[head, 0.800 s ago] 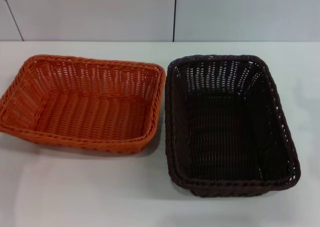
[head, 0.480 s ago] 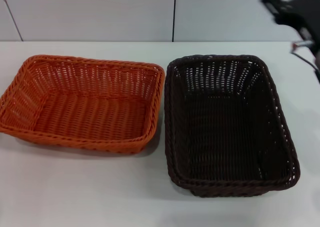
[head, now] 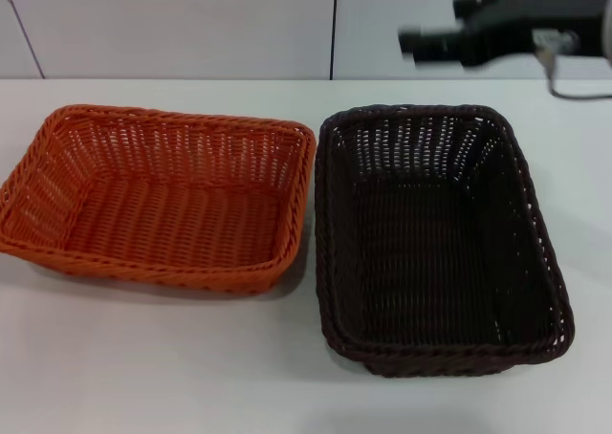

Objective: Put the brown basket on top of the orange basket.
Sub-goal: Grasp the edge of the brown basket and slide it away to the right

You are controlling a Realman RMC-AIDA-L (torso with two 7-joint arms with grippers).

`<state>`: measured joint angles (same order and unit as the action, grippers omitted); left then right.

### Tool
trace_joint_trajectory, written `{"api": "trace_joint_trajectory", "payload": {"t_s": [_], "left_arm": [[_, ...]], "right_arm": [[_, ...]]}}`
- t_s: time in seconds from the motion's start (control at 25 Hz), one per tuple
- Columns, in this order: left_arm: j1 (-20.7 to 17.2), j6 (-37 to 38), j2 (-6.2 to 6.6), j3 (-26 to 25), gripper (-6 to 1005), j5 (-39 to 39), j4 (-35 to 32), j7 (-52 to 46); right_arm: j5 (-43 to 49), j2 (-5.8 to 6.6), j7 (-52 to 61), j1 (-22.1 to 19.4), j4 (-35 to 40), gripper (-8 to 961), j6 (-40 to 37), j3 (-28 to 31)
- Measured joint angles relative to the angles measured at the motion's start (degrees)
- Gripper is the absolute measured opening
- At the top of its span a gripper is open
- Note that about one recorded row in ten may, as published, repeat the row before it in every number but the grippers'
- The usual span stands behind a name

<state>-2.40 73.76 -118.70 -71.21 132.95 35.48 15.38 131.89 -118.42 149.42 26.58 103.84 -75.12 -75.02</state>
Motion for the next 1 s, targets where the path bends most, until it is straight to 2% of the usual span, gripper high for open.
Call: {"api": "trace_joint_trajectory", "payload": {"t_s": [0.04, 0.08, 0.12, 0.16, 0.2, 0.24, 0.32, 0.36, 0.4, 0.64, 0.84, 1.0], "left_arm": [[0.0, 0.0, 0.0, 0.0, 784, 0.0, 0.0, 0.0], [0.83, -0.14, 0.0, 0.52, 784, -1.47, -1.14, -0.02], [2.13, -0.18, -0.03, 0.98, 784, -3.02, -3.14, 0.05], [2.31, -0.18, -0.03, 1.02, 783, -3.22, -3.4, 0.07], [2.65, -0.18, -0.06, 1.11, 783, -3.64, -3.87, 0.07], [2.65, -0.18, -0.06, 1.11, 783, -3.64, -3.87, 0.07], [3.43, -0.15, -0.08, 1.77, 783, -5.45, -4.89, 0.05], [3.46, -0.15, -0.08, 1.85, 783, -5.8, -4.95, 0.11], [3.47, -0.15, -0.08, 1.88, 783, -5.89, -4.97, 0.14], [3.4, -0.07, -0.09, 2.54, 783, -6.66, -5.11, 0.31], [3.42, -0.03, -0.13, 4.13, 783, -7.82, -5.14, 0.31], [3.45, 0.05, -0.13, 5.0, 783, -8.46, -5.16, 0.36]], "right_arm": [[-0.26, 0.04, -0.47, 1.47, 0.72, 779, -6.13, 1.53], [-0.26, 0.04, -0.47, 1.47, 0.72, 778, -6.13, 1.53], [-0.98, 0.6, -1.73, 3.77, 0.72, 778, -15.33, 2.76], [-0.98, 0.6, -1.73, 3.77, 0.72, 778, -15.33, 2.76], [-1.64, 0.84, -3.86, 5.56, -0.39, 778, -23.16, 3.24], [-1.64, 0.84, -3.86, 5.56, -0.39, 778, -23.16, 3.24], [-1.71, 0.84, -6.27, 7.44, -2.07, 778, -31.26, 3.49], [-1.71, 0.84, -6.27, 7.44, -2.07, 778, -31.26, 3.49], [-1.76, 0.86, -7.08, 8.33, -3.19, 778, -34.87, 3.64], [-1.41, 0.87, -8.42, 9.36, -4.63, 778, -41.26, 3.66], [0.84, 0.55, -9.76, 9.72, -6.37, 778, -41.59, 3.37], [3.92, -0.04, -11.51, 11.45, -12.22, 778, -39.51, 1.44]]}}
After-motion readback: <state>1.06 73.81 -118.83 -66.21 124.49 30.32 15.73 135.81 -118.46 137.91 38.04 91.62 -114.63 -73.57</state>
